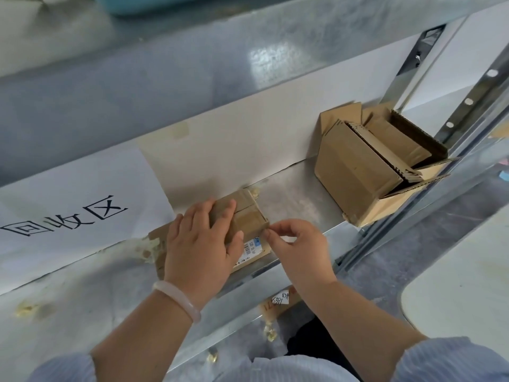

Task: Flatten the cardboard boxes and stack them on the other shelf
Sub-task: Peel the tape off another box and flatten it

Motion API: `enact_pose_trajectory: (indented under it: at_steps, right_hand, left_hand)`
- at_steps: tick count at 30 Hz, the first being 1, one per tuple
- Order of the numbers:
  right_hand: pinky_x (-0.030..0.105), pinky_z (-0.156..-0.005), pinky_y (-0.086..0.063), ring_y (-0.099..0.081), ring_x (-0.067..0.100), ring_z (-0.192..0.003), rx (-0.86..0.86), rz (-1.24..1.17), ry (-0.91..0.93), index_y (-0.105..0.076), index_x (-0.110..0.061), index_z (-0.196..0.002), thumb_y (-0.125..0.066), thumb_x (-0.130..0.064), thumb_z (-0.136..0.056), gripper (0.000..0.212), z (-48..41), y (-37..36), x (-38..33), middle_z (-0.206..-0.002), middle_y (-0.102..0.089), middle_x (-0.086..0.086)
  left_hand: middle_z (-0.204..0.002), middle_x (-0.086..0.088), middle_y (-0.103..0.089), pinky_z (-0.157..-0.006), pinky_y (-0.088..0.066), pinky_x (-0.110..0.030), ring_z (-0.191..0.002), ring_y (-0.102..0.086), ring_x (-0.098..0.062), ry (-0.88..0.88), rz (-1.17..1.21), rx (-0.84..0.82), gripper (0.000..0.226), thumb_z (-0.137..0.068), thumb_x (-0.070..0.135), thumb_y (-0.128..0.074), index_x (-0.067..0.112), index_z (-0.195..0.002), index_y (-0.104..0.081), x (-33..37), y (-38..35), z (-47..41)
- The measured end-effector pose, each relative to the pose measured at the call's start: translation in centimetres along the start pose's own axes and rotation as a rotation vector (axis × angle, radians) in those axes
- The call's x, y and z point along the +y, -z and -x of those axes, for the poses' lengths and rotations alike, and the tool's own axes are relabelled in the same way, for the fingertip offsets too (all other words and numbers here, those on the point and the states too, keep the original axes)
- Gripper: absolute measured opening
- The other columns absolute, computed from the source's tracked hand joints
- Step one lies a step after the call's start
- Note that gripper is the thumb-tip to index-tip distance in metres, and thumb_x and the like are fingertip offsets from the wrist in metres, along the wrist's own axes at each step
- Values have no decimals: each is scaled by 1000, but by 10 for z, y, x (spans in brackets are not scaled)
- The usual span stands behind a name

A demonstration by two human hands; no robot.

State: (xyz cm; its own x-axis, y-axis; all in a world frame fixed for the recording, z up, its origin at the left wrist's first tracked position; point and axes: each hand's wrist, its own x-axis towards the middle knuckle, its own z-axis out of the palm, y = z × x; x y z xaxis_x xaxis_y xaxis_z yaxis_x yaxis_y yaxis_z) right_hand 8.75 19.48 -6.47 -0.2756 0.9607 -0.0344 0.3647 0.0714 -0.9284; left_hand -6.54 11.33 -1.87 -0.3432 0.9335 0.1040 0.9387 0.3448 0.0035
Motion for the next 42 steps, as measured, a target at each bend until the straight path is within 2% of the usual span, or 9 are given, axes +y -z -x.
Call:
enact_pose_trajectory:
  at_steps: [6, 10, 13, 19, 25, 28, 34, 38, 42]
  right_hand:
    - [8, -54, -38, -54, -10, -71, -140, 60, -45, -62, -32, -73, -64, -31, -89, 16, -9, 5, -8, -75, -62, -14]
    - [9, -53, -40, -54, 1, -64, -242, 90, -91, -59, -26, -76, -59, -28, -94, 18, -16, 15, -16, -74, -60, -6]
    - [28, -64, -50, -63, 23, -78, -293, -4, -146, -61, -21, -80, -58, -29, -94, 17, -20, 24, -28, -82, -65, 5]
    - [40, -82, -55, -65, 25, -87, -205, -14, -70, -61, -17, -84, -57, -20, -94, 11, -30, 19, -44, -88, -69, 7]
    - [26, -69, -58, -66, 13, -70, -289, -203, -164, -65, -13, -84, -58, -16, -95, 13, -37, 12, -36, -77, -69, 1]
    - [39, -72, -59, -67, 22, -65, -399, -508, -372, -69, -6, -90, -51, -19, -98, 23, -47, 20, -35, -85, -71, 11]
    - [29, -78, -58, -66, 6, -84, -468, -75, -243, -71, -34, -91, -57, -33, -95, 14, -57, 3, -35, -90, -72, -12]
    - [29, -76, -59, -67, 11, -85, -419, -150, -278, -73, -19, -100, -64, -26, -92, 15, -63, 3, -37, -93, -74, 0]
    - [14, -54, -49, -67, 8, -76, -412, -144, -243, -72, -11, -95, -66, -18, -90, 10, -69, 0, -39, -91, -74, 6]
  left_hand:
    - [-138, -9, -47, -106, -34, -51, -125, -44, -32, 3, -1, 1, 62, -89, 54, -25, 29, -142, -43, -1, -2, 0]
    - [-141, -6, -44, -111, -29, -49, -129, -41, -29, 19, 40, 1, 63, -87, 57, -24, 33, -142, -42, -1, -3, 2]
    - [-142, -4, -43, -113, -25, -47, -131, -39, -26, 21, 67, 5, 62, -86, 59, -26, 37, -142, -42, -1, -3, 3]
    - [-140, 2, -44, -111, -28, -43, -130, -39, -21, 17, 111, 13, 63, -83, 63, -26, 42, -139, -44, -6, -2, 3]
    - [-139, 8, -46, -109, -24, -37, -127, -40, -16, -7, 160, 9, 60, -81, 63, -30, 44, -134, -49, -15, 0, 5]
    - [-138, 12, -45, -108, -24, -35, -126, -40, -14, -29, 195, 3, 58, -79, 63, -35, 46, -132, -52, -21, 1, 9]
    - [-136, 13, -47, -108, -27, -35, -124, -43, -13, -24, 231, 7, 58, -76, 62, -39, 47, -129, -55, -20, 3, 10]
    - [-136, 14, -47, -108, -31, -39, -123, -44, -13, -23, 241, 10, 57, -76, 62, -40, 47, -129, -54, -20, 4, 9]
    - [-135, 14, -48, -107, -32, -38, -122, -45, -13, -26, 257, 18, 57, -74, 61, -42, 48, -128, -55, -20, 3, 9]
